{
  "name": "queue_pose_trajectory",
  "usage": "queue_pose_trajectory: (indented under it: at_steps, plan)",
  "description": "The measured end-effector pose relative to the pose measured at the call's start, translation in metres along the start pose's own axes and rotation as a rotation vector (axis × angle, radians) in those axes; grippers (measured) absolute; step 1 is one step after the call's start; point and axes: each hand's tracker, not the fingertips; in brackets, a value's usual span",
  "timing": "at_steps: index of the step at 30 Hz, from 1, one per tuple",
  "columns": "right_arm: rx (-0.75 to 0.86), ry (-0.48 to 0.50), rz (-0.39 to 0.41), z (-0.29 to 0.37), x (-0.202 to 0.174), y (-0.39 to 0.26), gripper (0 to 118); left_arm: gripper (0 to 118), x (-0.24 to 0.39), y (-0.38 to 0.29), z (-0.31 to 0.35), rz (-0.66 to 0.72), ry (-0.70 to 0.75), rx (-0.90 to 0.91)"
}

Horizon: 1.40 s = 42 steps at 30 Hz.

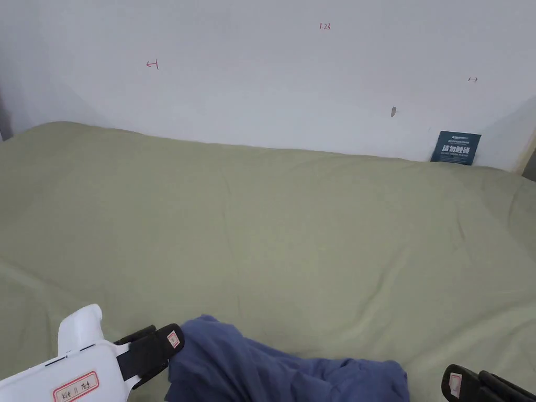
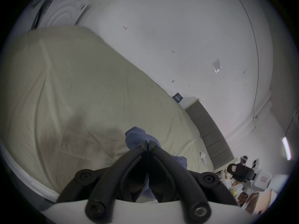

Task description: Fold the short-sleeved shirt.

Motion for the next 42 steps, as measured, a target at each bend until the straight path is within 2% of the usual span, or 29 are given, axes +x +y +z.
queue_pose_trajectory:
  at_steps: [2,7,14,19,23,25,26,31,32,35,36,37,38,41,42]
  plan:
    - [0.006,-0.002,-0.002,0.003,0.002,0.002,2,1,0.028,0.004,-0.007,-0.082,-0.04,-0.038]
    - [0.043,-0.019,-0.029,0.014,0.012,0.004,2,1,0.097,-0.007,-0.055,-0.168,-0.176,-0.12]
    - [0.087,-0.072,-0.067,0.039,0.04,0.01,2,1,0.169,-0.072,-0.152,-0.284,-0.216,-0.315]
    - [0.092,-0.099,-0.09,0.046,0.056,0.01,2,2,0.173,-0.125,-0.2,-0.243,-0.224,-0.48]
    - [0.087,-0.107,-0.112,0.043,0.066,0.008,2,15,0.158,-0.154,-0.225,-0.164,-0.229,-0.617]
    - [0.087,-0.107,-0.12,0.04,0.069,0.007,2,27,0.155,-0.157,-0.225,-0.115,-0.243,-0.629]
    - [0.084,-0.109,-0.123,0.039,0.069,0.007,2,35,0.154,-0.154,-0.22,-0.085,-0.261,-0.623]
    - [0.075,-0.109,-0.117,0.038,0.07,0.005,2,53,0.143,-0.097,-0.16,-0.077,-0.381,-0.446]
    - [0.072,-0.11,-0.113,0.036,0.069,0.005,2,53,0.133,-0.085,-0.149,-0.077,-0.398,-0.414]
    - [0.061,-0.102,-0.109,0.032,0.068,0.003,2,50,0.096,-0.062,-0.129,-0.071,-0.357,-0.297]
    - [0.06,-0.099,-0.11,0.03,0.067,0.002,2,38,0.083,-0.058,-0.13,-0.029,-0.338,-0.283]
    - [0.059,-0.093,-0.11,0.029,0.066,0.001,2,12,0.072,-0.056,-0.136,0.028,-0.336,-0.306]
    - [0.055,-0.087,-0.11,0.028,0.064,0.001,2,4,0.063,-0.057,-0.143,0.08,-0.313,-0.32]
    - [0.051,-0.071,-0.11,0.029,0.061,-0.002,2,4,0.05,-0.072,-0.171,0.13,-0.281,-0.336]
    - [0.052,-0.067,-0.108,0.03,0.06,-0.003,2,4,0.052,-0.079,-0.182,0.14,-0.312,-0.354]
